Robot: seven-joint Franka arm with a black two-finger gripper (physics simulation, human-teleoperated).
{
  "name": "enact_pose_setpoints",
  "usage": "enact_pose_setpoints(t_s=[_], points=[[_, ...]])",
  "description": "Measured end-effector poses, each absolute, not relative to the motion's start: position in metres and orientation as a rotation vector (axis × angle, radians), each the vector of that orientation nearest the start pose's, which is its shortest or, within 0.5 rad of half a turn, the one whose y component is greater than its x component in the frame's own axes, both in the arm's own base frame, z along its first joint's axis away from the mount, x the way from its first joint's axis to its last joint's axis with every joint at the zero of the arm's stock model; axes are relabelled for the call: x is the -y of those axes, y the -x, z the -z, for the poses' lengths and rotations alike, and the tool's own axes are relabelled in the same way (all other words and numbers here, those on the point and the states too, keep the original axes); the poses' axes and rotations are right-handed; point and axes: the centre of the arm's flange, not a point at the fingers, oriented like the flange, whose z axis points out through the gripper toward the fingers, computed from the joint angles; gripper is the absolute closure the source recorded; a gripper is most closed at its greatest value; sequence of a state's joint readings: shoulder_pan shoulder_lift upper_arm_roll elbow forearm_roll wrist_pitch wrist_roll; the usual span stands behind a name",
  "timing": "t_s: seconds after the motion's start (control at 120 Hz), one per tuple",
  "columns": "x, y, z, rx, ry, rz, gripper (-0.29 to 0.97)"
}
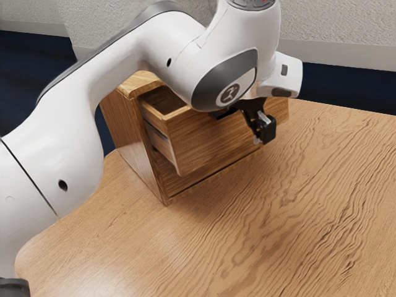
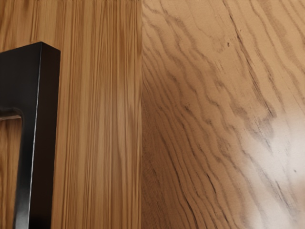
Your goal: Pull the drawer handle with one arm to open the drawer
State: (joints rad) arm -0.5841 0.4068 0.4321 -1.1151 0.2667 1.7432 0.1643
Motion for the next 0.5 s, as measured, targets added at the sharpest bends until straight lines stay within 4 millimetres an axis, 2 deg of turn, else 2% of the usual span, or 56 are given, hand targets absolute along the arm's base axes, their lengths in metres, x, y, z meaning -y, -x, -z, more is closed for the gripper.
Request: enact_pose_setpoints(t_s=[0.133,0.5], points=[[0.153,-0.663,-0.633,-0.509,2.64,0.358,0.03],[0.18,-0.657,-0.633,-0.542,2.618,0.371,0.01]])
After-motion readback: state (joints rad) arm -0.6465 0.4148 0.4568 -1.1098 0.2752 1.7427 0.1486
